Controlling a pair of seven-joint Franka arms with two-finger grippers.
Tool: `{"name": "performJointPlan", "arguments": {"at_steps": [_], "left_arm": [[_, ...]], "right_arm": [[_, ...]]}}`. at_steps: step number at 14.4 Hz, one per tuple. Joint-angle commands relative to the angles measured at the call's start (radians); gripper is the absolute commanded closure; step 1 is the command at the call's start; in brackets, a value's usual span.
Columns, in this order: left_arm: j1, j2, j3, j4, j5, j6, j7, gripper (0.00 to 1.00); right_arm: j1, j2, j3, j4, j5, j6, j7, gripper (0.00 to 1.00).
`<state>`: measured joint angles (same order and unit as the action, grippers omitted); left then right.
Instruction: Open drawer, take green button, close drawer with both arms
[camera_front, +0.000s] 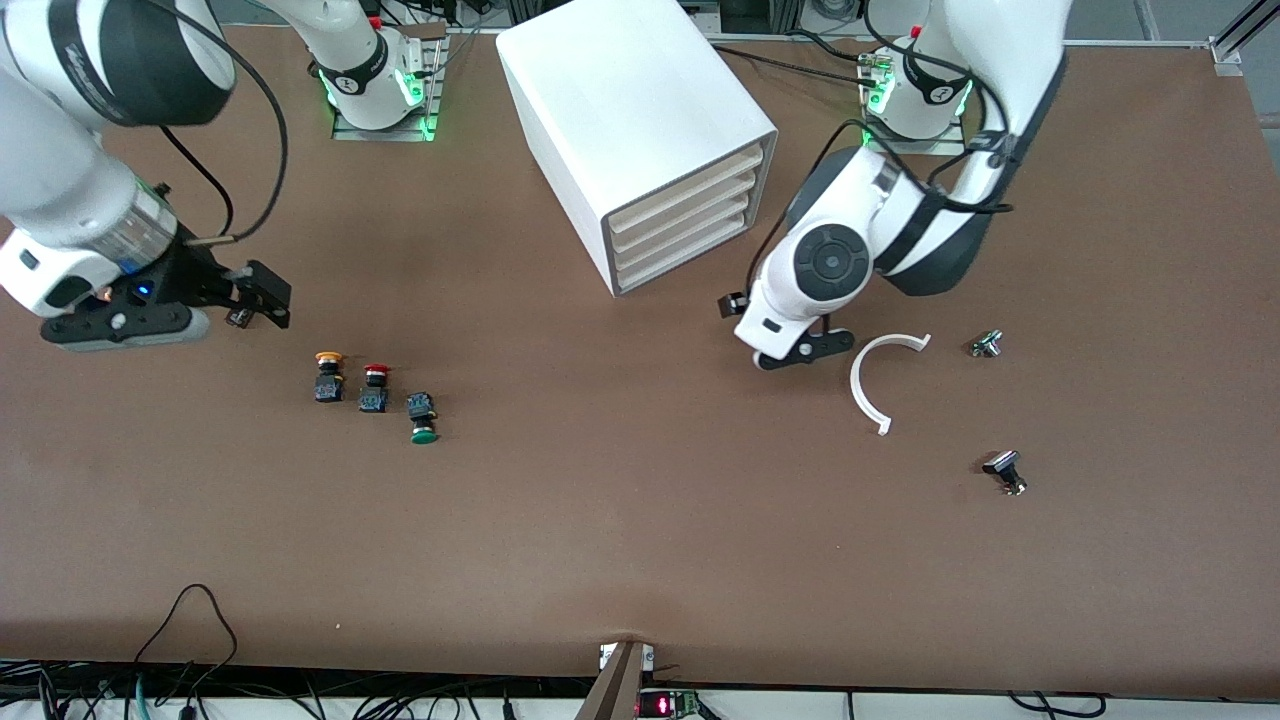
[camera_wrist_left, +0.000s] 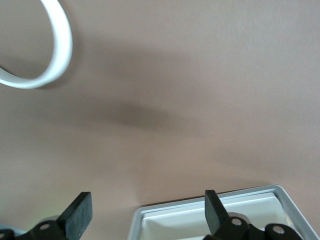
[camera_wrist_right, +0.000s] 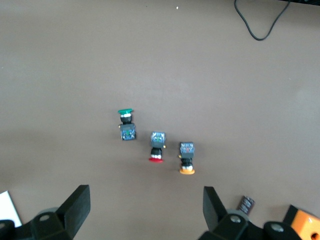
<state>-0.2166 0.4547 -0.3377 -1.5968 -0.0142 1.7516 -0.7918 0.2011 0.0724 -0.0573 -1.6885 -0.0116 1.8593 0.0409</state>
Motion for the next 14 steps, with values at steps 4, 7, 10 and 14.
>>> {"name": "performJointPlan", "arguments": {"at_steps": [4,7,10,14], "left_arm": [[0.117,-0.025,-0.004,0.236,0.132,-0.345,0.345,0.01],[0.218,-0.08,-0.004,0.268,0.132,-0.363,0.581,0.01],[0.29,-0.168,0.031,0.247,0.109,-0.353,0.811,0.01],[0.252,-0.4,0.267,-0.025,-0.011,-0.087,1.002,0.01]], "right_arm": [[-0.002,-0.066,0.007,0.01,0.004,-0.078,0.011,0.0],[-0.096,-0.086,0.1,0.012,-0.002,-0.087,0.08,0.0],[-0.184,-0.102,0.177,0.01,-0.004,-0.123,0.109,0.0],[-0.189,-0.12,0.169,0.003,0.001,-0.135,0.111,0.0]]}}
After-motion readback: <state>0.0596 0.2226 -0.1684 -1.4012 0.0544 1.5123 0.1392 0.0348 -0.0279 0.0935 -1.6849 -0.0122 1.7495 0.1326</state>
